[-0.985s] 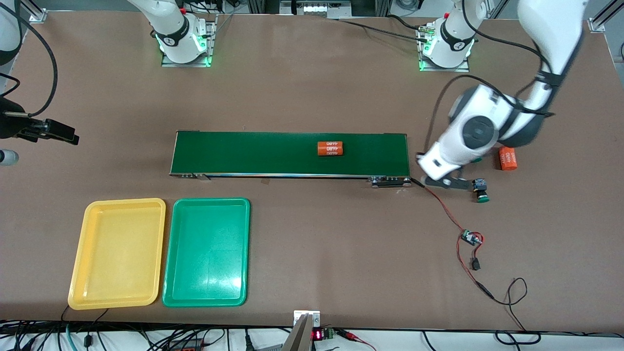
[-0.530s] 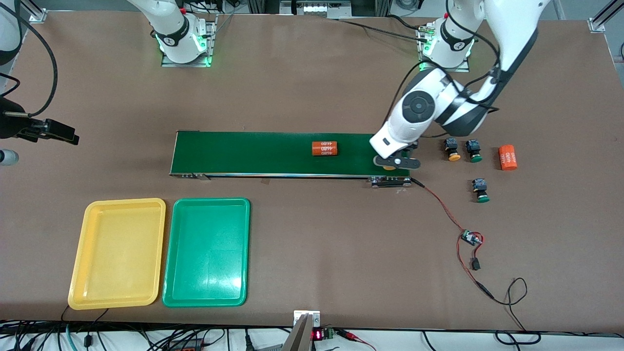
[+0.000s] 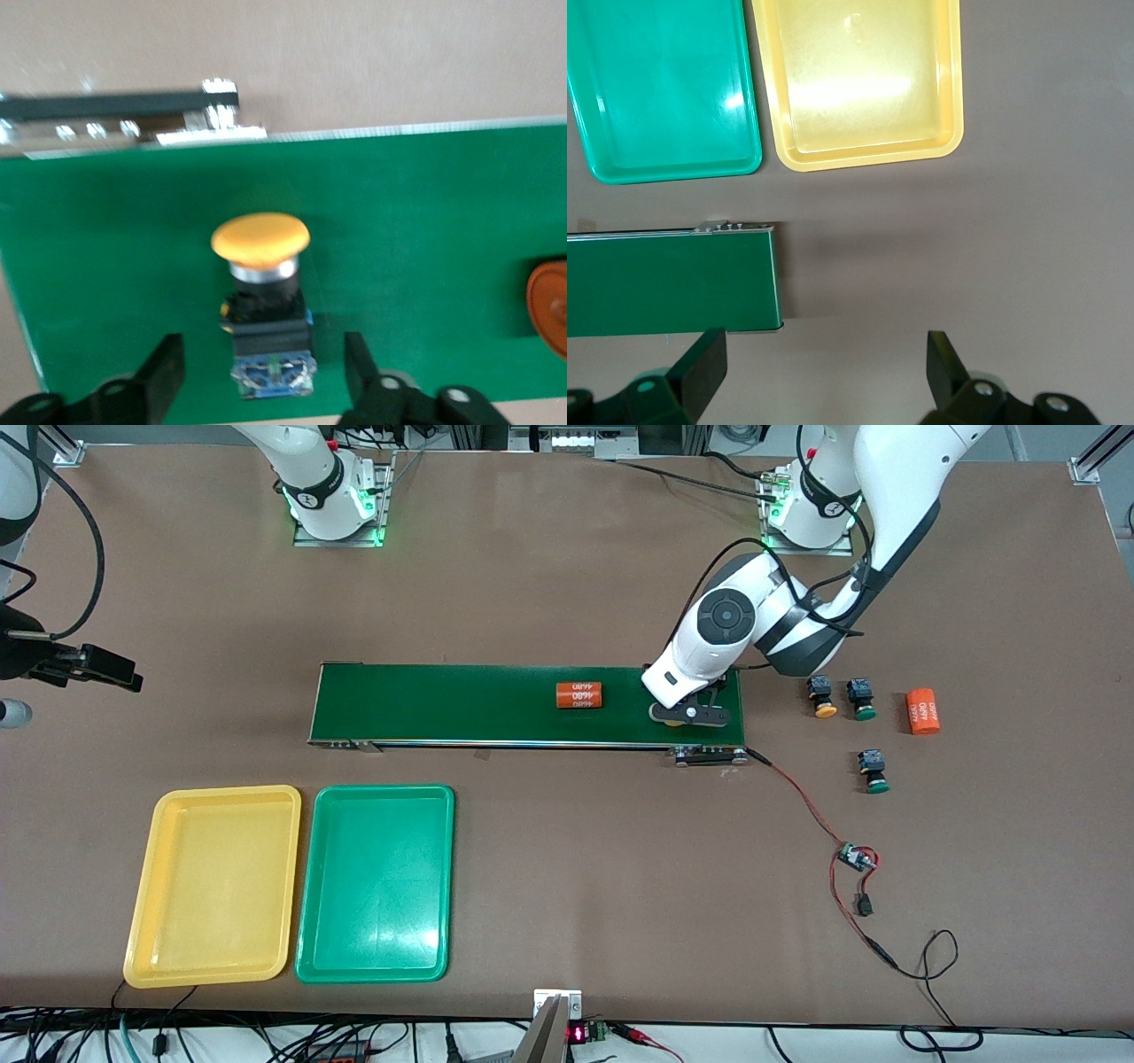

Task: Sort buttons by color to trays
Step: 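Place the yellow button on the conveyor belt with the left gripper, then grasp the second yellow-capped button with the left gripper, then place the second yellow button on the conveyor with the left gripper, then grasp a green button with the left gripper while the right gripper approaches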

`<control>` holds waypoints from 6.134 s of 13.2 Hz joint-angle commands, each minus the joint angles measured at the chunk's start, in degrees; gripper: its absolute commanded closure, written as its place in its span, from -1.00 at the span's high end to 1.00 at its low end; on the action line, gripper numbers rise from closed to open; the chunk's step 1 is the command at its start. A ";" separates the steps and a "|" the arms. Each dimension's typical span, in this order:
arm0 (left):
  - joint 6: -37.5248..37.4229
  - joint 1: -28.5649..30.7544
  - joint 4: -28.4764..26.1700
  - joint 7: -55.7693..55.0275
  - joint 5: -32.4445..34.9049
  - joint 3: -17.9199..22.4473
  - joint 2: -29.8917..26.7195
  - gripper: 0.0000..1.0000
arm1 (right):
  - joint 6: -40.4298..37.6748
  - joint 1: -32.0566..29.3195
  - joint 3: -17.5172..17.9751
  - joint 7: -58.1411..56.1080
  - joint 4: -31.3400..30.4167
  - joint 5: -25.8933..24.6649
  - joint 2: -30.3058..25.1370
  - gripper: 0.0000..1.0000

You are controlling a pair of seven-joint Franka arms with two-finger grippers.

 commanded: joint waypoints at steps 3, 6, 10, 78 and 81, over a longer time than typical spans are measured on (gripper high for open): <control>-19.56 3.04 10.58 1.37 1.03 0.08 -3.53 1.00 | 0.96 -0.44 0.10 -0.27 -0.32 1.34 -0.16 1.00; -22.08 10.31 11.50 11.80 1.03 0.52 -3.36 1.00 | 2.89 -0.44 0.02 -0.27 -0.23 1.96 0.20 1.00; -21.30 18.67 4.66 16.06 1.29 0.78 -2.39 0.91 | 3.07 -0.79 0.02 -0.18 -0.23 1.87 0.64 1.00; -12.00 32.93 6.13 13.25 29.66 -4.50 10.78 0.98 | 4.13 1.49 5.02 0.61 2.41 3.54 8.37 1.00; -5.85 32.93 3.86 13.25 31.70 -1.16 12.46 0.93 | 4.04 2.89 5.20 0.61 2.14 4.76 9.77 1.00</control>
